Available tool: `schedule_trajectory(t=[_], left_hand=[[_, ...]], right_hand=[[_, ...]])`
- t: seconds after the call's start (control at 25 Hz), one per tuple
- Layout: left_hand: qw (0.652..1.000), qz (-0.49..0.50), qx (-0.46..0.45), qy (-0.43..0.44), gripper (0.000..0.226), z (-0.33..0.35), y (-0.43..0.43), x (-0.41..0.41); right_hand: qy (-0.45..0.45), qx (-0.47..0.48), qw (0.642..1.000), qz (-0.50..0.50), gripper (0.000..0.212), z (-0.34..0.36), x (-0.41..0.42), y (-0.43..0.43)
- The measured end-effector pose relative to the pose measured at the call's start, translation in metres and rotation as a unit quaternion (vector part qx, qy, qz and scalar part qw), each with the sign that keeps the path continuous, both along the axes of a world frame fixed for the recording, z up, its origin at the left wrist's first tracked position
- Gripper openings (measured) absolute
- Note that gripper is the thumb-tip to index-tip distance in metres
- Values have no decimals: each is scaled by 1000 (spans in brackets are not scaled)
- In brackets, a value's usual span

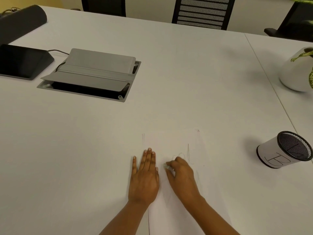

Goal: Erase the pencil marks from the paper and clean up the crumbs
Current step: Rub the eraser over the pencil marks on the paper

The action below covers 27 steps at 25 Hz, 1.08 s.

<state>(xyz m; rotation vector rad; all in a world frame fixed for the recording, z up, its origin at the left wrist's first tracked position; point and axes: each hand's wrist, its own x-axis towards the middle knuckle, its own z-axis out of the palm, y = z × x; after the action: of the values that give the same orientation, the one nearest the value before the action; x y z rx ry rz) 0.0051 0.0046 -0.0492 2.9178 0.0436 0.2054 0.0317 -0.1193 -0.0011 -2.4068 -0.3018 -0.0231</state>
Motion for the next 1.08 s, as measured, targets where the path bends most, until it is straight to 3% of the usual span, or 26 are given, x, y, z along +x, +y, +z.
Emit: schedule_trajectory(t=[0.12, 0.36, 0.6, 0.88, 1.0, 1.08], left_hand=[[1000, 2, -1, -1, 57, 1, 0, -1], [1000, 2, -10, -5, 54, -2, 1, 1], [1000, -1, -8, 5, 55, -1, 2, 1], [999, 10, -15, 41, 60, 7, 1, 0], [998, -6, -14, 58, 67, 5, 3, 1], [994, -35, -8, 102, 84, 6, 6, 4]], right_hand=[[4, -6, 1000, 20, 12, 0, 0, -6], [13, -9, 999, -52, 15, 1, 39, -9], [6, -29, 998, 51, 8, -1, -13, -8], [32, -17, 999, -17, 14, 1, 18, -13], [44, -10, 998, -45, 16, 1, 18, -13], [52, -11, 997, -60, 18, 2, 18, -13]])
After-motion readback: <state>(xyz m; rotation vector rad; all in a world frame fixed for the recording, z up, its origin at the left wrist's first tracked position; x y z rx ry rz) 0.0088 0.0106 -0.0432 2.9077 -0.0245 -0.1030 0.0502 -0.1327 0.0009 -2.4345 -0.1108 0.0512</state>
